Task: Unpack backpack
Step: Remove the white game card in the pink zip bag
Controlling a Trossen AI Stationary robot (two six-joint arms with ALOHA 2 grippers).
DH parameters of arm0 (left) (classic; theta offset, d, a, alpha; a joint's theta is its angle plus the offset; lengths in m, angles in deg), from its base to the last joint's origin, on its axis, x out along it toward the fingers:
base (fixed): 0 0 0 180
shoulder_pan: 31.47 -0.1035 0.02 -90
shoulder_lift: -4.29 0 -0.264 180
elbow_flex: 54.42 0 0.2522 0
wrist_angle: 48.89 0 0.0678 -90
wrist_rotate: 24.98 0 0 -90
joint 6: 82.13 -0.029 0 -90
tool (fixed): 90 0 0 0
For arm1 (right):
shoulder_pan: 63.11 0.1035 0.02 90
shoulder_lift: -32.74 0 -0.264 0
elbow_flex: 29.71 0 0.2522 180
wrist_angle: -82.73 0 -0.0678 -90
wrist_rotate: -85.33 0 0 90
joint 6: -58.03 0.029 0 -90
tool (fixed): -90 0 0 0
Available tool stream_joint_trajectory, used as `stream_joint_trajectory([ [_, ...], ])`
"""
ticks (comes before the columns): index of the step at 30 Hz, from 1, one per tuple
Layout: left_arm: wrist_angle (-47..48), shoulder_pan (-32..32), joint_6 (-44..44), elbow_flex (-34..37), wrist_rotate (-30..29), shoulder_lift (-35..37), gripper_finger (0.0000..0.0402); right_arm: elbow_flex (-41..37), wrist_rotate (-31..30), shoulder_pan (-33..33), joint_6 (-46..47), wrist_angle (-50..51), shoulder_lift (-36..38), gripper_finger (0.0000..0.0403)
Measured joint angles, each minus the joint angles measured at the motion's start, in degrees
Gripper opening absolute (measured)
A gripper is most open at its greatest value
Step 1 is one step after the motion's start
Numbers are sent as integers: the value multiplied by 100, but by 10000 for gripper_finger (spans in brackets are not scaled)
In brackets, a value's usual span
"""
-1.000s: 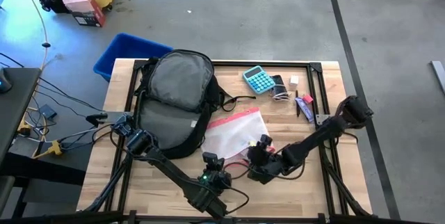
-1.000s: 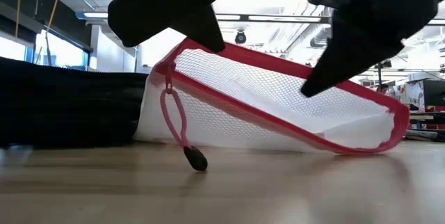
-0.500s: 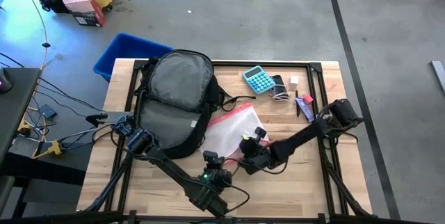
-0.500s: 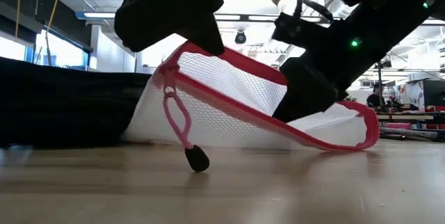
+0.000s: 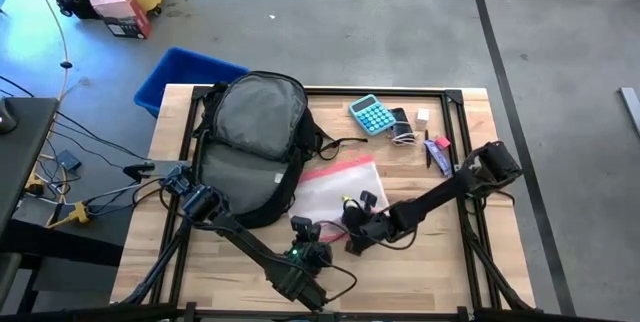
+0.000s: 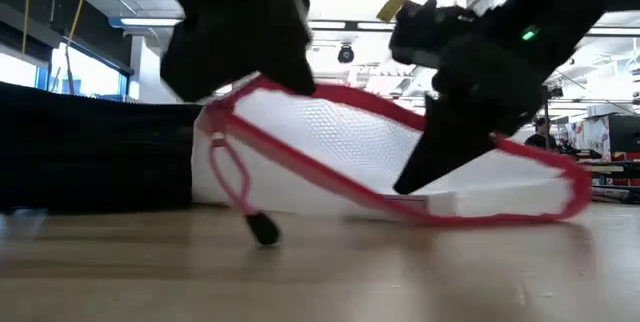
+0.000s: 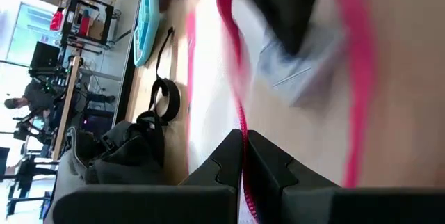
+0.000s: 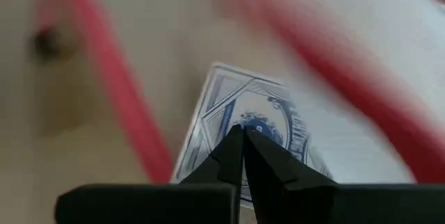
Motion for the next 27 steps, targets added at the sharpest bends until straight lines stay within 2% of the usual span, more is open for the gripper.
stream_joint_trajectory([
  [4,-98,-94,102,251,79,2,0,-1,339,280,-73,-7,36,0],
  [9,-363,-249,105,497,499,2,0,-16,549,550,-129,96,187,0],
  [16,-1123,-409,-353,767,1239,4,0,-39,254,650,-10,172,353,0],
  [24,-1284,-416,-498,807,1364,7,0,-52,201,628,14,-166,387,1],
  [27,-1293,-431,-490,807,1375,7,0,-52,285,629,264,-255,389,18],
])
